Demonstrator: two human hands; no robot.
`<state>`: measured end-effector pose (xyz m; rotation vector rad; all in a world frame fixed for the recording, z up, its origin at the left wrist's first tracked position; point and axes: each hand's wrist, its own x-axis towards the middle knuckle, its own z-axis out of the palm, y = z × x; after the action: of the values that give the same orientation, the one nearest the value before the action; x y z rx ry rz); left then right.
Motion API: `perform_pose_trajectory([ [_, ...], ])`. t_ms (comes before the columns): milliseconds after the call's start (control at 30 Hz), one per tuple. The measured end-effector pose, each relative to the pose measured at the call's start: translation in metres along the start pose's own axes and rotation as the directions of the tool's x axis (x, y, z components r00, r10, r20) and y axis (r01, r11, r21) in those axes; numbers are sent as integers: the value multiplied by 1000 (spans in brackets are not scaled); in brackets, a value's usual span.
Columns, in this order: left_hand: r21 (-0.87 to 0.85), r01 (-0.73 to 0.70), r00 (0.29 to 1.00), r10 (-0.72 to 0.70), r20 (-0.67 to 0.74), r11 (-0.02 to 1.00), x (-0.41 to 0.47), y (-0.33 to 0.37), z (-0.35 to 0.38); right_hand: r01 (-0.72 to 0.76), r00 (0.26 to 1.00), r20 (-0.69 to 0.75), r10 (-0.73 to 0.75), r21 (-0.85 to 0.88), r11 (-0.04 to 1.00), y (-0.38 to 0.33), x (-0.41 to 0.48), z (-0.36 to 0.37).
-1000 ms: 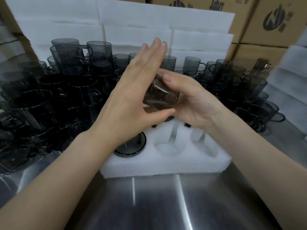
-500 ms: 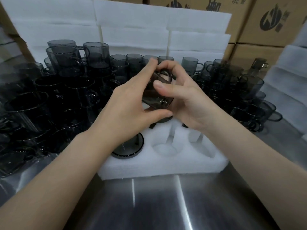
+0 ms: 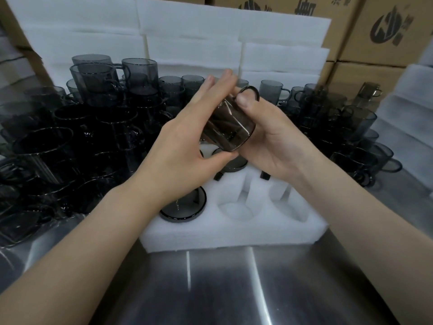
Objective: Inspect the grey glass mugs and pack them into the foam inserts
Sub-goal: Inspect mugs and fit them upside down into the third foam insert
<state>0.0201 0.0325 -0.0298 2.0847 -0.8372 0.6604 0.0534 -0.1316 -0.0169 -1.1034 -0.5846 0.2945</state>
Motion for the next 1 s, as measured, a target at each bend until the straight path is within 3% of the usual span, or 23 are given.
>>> perform_pose_trajectory([
  [267,-9,162,985,-162,54,987,3,0,1,63,994,-72,-78,-189,980,3,-6,5],
  [567,46,161,987,-160,-8,986,2,0,4,99,950,-223,-219,-451,887,8,-5,9],
  [667,80,131,991,-129,-27,988,1,-2,4,79,972,-173,-160,-399,914,6,-4,8],
  [833,13,136,984,-133,-122,991,2,-2,2,-21,985,-171,4,-97,995,-1,1,0],
  [1000,-19,98,986,-100,-132,995,0,-5,3,-22,981,-193,7,-76,997,-2,0,-1],
])
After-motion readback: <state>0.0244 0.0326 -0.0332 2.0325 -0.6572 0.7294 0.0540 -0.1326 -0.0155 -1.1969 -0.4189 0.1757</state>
